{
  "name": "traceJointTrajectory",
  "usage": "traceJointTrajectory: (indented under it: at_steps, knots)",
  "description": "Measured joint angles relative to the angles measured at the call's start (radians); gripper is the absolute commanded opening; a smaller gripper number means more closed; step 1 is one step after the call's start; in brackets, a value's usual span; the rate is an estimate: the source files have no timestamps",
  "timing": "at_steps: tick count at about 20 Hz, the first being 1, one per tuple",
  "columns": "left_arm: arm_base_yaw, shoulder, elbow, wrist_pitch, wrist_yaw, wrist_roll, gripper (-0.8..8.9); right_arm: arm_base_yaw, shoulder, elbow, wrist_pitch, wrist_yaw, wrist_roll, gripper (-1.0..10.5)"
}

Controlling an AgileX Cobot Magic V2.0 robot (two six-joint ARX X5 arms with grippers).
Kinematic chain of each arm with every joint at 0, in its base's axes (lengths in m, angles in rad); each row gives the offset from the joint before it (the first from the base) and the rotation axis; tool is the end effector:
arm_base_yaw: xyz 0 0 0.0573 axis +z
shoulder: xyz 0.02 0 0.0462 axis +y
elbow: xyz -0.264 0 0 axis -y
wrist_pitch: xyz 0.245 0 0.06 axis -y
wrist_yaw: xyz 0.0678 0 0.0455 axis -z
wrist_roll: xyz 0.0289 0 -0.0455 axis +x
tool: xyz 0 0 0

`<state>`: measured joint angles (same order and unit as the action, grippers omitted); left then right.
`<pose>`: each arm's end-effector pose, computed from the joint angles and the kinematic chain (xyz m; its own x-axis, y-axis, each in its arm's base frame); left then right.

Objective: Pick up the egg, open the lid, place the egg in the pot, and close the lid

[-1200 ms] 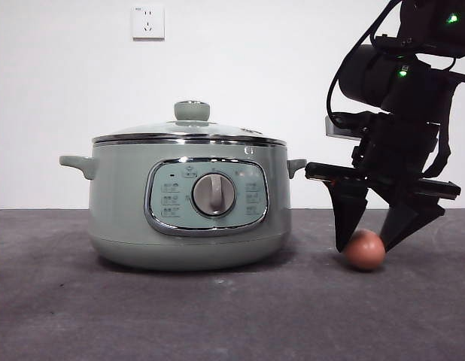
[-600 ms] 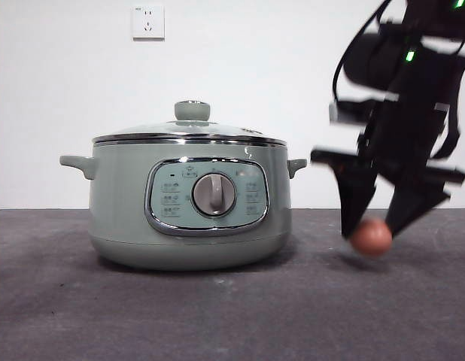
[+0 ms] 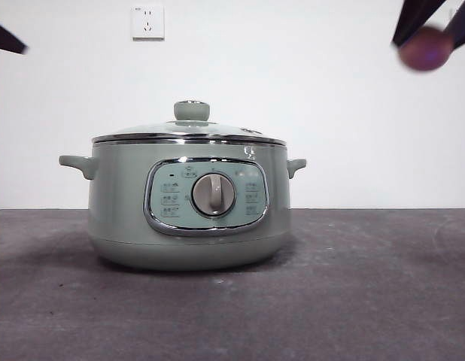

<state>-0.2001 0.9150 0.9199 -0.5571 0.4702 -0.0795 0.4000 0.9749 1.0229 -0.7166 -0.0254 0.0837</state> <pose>0.1771 -0.0493 0.3249 0.6538 -0.5949 -0.4676 0.5126 0.8028 -0.3045 0.1743 0.0745 0.3337 0.7126 0.3289 -0.6197 -0.3585 0.9300 0.0813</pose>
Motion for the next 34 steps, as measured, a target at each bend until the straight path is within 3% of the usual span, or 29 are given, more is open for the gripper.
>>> traceJointTrajectory:
  at_steps: [7,14,20,21,26,29,31,33,34]
  knots:
    - [-0.209,0.389,0.323,0.053,-0.249,0.042,6.60,0.000,-0.152,0.000,-0.097,0.000,-0.005,-0.1]
    - [-0.251,0.688,0.489,0.071,-0.307,0.071,6.60,0.000,-0.181,0.000,-0.117,0.000,-0.005,-0.1]
    - [-0.254,0.757,0.490,0.100,-0.314,0.076,6.55,0.000,-0.180,0.000,-0.121,0.000,-0.005,-0.1]
    - [-0.257,0.758,0.490,0.107,-0.320,0.076,6.35,0.000,-0.180,0.000,-0.121,0.000,-0.005,-0.1]
    - [-0.277,0.758,0.490,0.114,-0.344,0.076,1.83,0.000,-0.180,0.000,-0.121,0.000,-0.006,-0.1]
    - [-0.277,0.758,0.491,0.099,-0.345,0.078,0.82,0.000,-0.178,0.000,-0.121,0.000,-0.006,-0.1]
    - [-0.279,0.750,0.499,0.082,-0.339,0.087,0.79,0.000,-0.173,0.000,-0.121,0.000,-0.006,-0.1]
    - [-0.280,0.746,0.499,0.078,-0.340,0.088,-0.16,0.000,-0.165,0.000,-0.121,0.000,-0.006,-0.1]
    - [-0.280,0.744,0.499,0.077,-0.341,0.088,-0.08,0.000,-0.161,0.000,-0.121,0.000,-0.006,-0.1]
